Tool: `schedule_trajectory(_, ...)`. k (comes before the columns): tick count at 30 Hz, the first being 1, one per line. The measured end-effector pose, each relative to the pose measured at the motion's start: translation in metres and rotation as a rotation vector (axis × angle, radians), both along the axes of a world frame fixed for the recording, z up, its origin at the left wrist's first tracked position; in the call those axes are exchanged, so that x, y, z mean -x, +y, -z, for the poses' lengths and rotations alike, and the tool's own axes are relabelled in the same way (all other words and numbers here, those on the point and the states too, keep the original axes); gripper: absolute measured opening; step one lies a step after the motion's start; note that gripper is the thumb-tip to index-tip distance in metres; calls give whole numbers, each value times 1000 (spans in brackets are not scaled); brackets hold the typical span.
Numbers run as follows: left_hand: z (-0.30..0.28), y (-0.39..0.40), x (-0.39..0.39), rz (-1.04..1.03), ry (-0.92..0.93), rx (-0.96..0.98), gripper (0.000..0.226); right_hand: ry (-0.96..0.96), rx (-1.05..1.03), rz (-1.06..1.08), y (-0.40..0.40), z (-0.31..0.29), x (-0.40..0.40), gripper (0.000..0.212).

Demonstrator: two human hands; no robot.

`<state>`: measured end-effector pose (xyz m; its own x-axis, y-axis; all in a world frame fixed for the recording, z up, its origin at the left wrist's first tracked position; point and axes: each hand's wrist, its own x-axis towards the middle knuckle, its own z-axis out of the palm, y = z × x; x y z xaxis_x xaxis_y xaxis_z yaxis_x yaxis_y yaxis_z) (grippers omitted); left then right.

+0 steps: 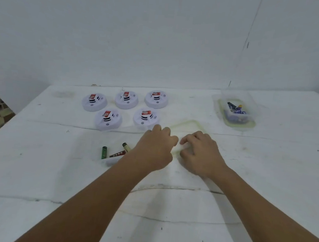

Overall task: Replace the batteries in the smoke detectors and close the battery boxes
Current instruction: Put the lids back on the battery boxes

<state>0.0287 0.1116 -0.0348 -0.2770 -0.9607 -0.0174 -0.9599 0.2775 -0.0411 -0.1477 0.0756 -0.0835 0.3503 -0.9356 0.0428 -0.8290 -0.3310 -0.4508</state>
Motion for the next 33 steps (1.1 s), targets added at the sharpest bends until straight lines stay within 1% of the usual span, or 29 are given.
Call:
schedule_trajectory(1, 3, -3, 2, 25, -66, -16, 39, -6, 5, -9, 0, 1, 2, 50)
schedule_trajectory(3, 8, -7, 7, 50, -118, -37, 39, -24, 25, -19, -2, 3, 7, 46)
schedule_trajectory(6, 11, -10, 9, 54, -101, -44, 26, -67, 43, -19, -5, 6, 13, 31)
schedule_trajectory(9, 12, -12, 6, 73, -87, -31, 14, -122, 32, -23, -6, 8, 18, 25)
schedule_trajectory(11, 13, -10, 6, 69, -77, -43, 15, -177, 55, -8, -6, 10, 22, 26)
schedule_trajectory(13, 14, -8, 5, 66, -24, -38, 15, -318, 92, 65, -4, 10, 25, 34)
schedule_trajectory(14, 13, -8, 4, 75, 30, -24, 14, -400, 99, 116, -3, 8, 27, 38)
schedule_trajectory(16, 7, -5, 3, 91, 207, -6, 11, -534, 81, 203, -5, 5, 29, 47)
schedule_trajectory(18, -1, -4, 1, 87, 370, -9, 7, -672, 17, 251, -7, 3, 29, 53)
schedule_trajectory(21, -9, -4, -2, 84, 454, 14, 12, -864, -74, 231, -9, 0, 25, 55)
schedule_trajectory(23, -13, -3, -6, 78, 525, 41, 16, -909, -54, 241, -9, -5, 20, 57)
schedule_trajectory(26, -24, -1, -9, 10, 694, 127, 21, -954, 39, 329, -13, -12, 14, 57)
schedule_trajectory(27, -28, -1, -9, -38, 767, 154, 22, -973, 37, 344, -15, -15, 12, 58)
schedule_trajectory(29, -36, -1, -10, -168, 927, 162, 23, -1008, -45, 345, -17, -19, 6, 57)
schedule_trajectory(31, -41, -3, -13, -298, 1058, 155, 23, -1056, -138, 327, -16, -23, 1, 47)
schedule_trajectory(33, -43, -4, -21, -411, 1142, 176, 24, -1055, -156, 290, -16, -25, -6, 30)
